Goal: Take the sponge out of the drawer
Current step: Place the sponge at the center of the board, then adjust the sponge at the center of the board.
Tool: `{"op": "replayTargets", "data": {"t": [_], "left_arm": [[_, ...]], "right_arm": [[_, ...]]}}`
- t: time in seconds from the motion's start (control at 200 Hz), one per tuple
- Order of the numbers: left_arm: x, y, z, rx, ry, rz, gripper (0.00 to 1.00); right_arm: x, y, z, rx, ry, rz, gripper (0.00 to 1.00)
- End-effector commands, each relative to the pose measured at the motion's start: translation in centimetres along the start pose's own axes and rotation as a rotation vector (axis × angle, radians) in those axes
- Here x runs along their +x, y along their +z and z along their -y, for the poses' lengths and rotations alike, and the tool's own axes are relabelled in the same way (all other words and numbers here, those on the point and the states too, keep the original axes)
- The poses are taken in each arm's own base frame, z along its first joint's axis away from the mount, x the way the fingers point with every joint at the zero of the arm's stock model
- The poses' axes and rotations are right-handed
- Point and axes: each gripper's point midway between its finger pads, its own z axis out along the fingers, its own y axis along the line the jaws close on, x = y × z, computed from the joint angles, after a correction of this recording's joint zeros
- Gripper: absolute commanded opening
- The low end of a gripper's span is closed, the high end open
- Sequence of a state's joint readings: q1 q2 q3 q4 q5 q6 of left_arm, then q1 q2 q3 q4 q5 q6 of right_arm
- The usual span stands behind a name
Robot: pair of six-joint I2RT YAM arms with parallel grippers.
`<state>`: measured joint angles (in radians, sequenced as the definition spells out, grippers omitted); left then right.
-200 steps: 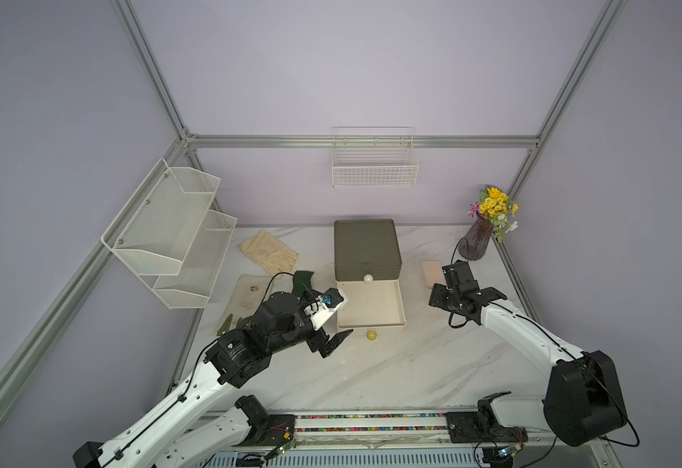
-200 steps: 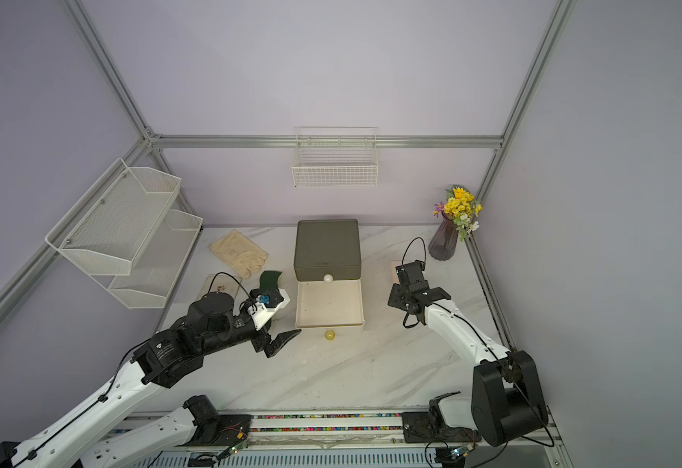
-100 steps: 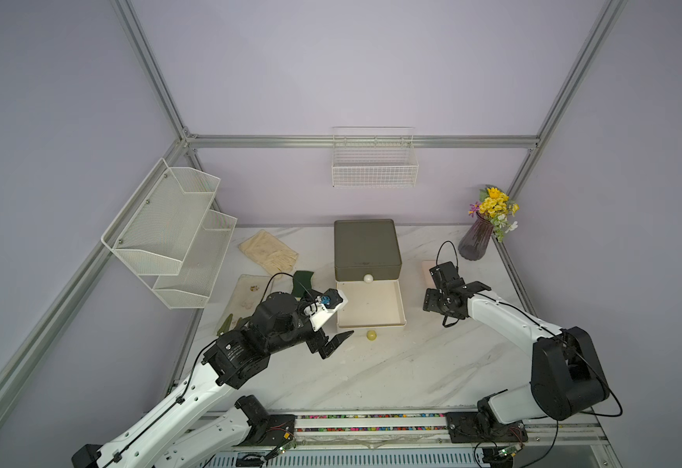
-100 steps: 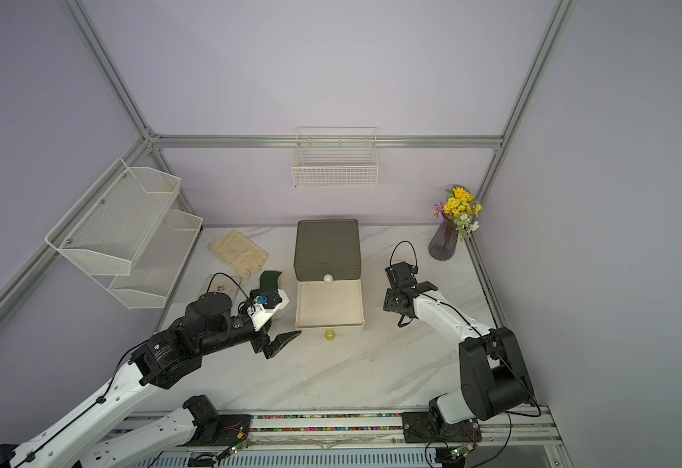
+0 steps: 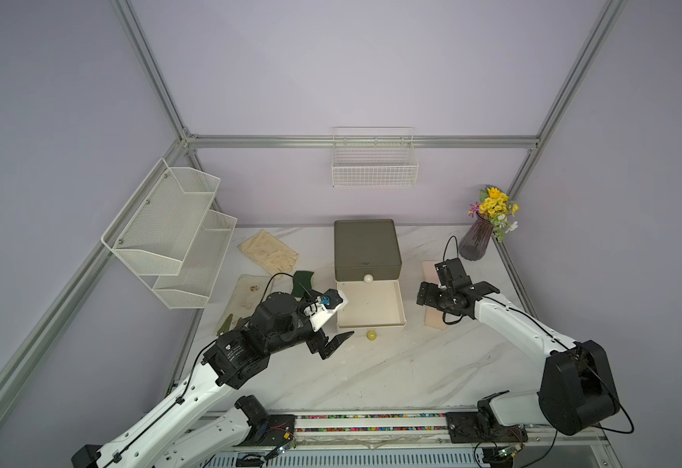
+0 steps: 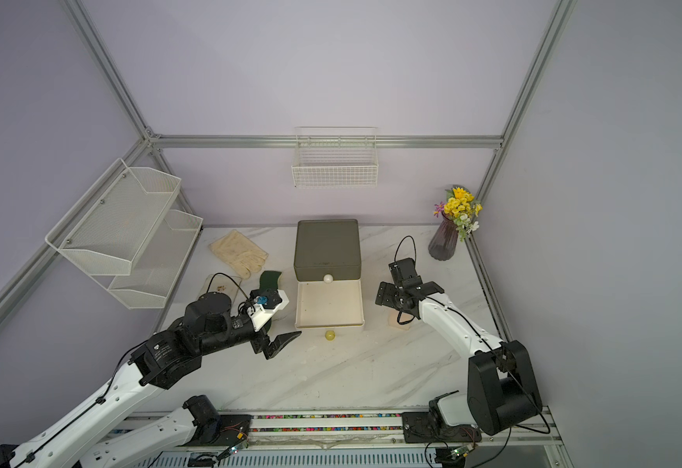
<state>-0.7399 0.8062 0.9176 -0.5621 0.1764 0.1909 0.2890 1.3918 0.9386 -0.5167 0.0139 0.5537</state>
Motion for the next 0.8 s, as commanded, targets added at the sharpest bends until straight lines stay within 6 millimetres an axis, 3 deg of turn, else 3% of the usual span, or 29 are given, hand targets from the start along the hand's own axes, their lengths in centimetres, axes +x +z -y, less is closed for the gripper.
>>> {"op": "replayTargets", "data": {"t": [0.0,0.215,0.425,0.605,0.795], "left_arm": [[-0.8,-0.2,-0.1,0.001,-0.019,0.045,1.0],[-0.7,-0.1,-0.2,-0.003,-0.02,0.041,1.0],[-0.6,0.0,-0.2,-0.003,-0.02,0.037,1.0],[-0.5,0.0,-0.4,-0.015,-0.02,0.035,1.0],[-0.4,0.2,-0.5,-0.021,-0.023,0.027,1.0]], "right_arm": [[-0.7,0.6,-2.4,-0.191,0.052,0.0,0.92],[-1.0,1.7,-0.1,-0.268,0.14,-0.006,0.96],[0.1,2.1,-1.6,-0.399,0.169,-0.052,0.97],[1.3,3.3,-0.9,-0.369,0.176,-0.098,0.97],[1.2,2.3,-1.3,-0.39,0.173,-0.095,0.97]]}}
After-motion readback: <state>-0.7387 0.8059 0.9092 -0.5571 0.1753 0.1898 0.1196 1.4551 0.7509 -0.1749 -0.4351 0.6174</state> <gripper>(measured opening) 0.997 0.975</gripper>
